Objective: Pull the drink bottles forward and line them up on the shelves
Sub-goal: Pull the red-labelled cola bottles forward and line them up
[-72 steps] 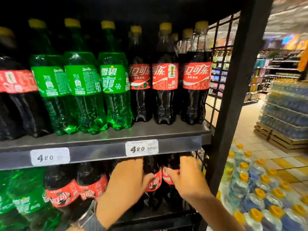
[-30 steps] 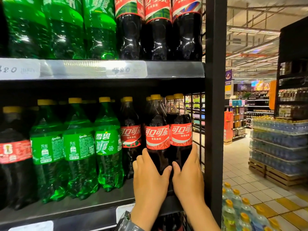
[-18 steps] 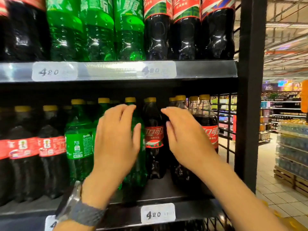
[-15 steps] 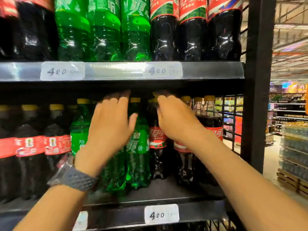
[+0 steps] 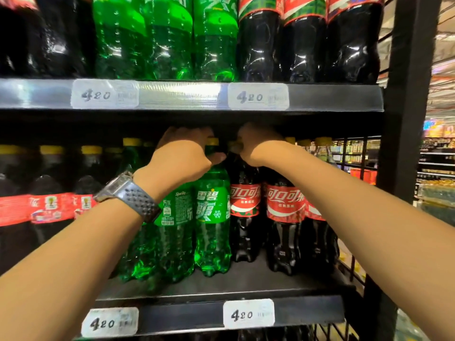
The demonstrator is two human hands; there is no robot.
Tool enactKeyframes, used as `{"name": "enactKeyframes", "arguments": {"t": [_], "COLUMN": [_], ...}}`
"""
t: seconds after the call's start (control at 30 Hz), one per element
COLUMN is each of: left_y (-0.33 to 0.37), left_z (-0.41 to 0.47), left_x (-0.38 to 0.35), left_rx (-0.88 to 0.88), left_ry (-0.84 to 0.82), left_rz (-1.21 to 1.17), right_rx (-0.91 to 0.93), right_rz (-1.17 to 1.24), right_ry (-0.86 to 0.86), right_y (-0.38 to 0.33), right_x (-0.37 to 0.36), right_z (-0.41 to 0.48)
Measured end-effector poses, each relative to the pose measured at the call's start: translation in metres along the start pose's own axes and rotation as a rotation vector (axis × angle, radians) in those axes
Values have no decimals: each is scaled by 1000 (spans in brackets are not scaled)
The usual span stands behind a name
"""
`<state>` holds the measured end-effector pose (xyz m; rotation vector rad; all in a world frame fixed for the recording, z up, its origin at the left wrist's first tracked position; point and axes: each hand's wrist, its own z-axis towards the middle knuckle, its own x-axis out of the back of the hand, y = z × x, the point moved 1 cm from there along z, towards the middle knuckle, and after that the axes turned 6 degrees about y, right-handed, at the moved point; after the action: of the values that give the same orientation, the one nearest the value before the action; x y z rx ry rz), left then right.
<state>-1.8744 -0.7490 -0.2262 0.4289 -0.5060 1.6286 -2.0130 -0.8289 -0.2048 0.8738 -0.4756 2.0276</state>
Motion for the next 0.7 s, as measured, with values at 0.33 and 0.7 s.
{"name": "enactKeyframes", "arguments": {"t": [0.33,0.7], "left_y": [-5,-54], "left_z": [-1,-16], "left_x": [2,40], "left_rx": [-40,-84], "left_ry": [28,-131], "left_rz": [-56,70], "right_rx": [15,185], "right_rz": [-12,46], "right_ry": [-36,78], "right_y": [7,-34], "right_x": [9,15], "right_z": [-3,-6]}}
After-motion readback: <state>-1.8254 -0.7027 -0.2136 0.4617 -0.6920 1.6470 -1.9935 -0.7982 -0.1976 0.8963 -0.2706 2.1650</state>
